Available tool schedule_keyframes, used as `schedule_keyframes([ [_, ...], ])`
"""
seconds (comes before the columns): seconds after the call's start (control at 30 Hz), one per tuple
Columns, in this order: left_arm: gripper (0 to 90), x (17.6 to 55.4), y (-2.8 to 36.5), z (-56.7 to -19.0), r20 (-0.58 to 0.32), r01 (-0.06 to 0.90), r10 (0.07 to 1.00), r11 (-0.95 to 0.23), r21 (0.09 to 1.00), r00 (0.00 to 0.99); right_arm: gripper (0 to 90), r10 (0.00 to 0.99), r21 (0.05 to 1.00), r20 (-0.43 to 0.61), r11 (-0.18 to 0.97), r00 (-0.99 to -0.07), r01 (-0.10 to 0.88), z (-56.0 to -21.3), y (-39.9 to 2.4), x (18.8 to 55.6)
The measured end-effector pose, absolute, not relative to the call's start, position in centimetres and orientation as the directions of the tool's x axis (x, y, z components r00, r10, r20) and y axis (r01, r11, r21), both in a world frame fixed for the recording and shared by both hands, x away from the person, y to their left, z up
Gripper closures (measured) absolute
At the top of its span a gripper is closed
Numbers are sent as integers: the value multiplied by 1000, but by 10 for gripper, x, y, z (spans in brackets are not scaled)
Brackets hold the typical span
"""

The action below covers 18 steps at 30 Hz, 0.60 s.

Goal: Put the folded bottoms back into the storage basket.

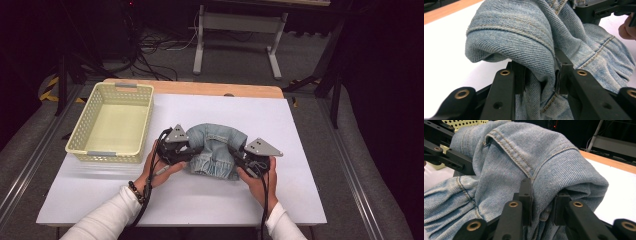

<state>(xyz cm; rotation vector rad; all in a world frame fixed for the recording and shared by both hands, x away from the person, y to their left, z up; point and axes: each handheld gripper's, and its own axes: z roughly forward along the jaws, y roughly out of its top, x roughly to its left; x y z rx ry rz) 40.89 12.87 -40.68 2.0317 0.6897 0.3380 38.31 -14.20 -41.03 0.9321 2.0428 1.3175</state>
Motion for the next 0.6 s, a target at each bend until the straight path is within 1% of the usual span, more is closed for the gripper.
schedule_keyframes([
  [0.27, 684, 419, 127, -391, -11, 338, 616, -417, 844, 787, 746, 792, 929, -70, 274, -606, 251, -402, -138, 396],
  [0.33, 684, 420, 128, -385, 8, 330, 623, -426, 842, 782, 746, 794, 930, -80, 276, -603, 241, -398, -136, 399],
  [0.6, 684, 423, 134, -369, 33, 323, 648, -422, 847, 761, 746, 789, 936, -92, 276, -608, 217, -384, -128, 409],
])
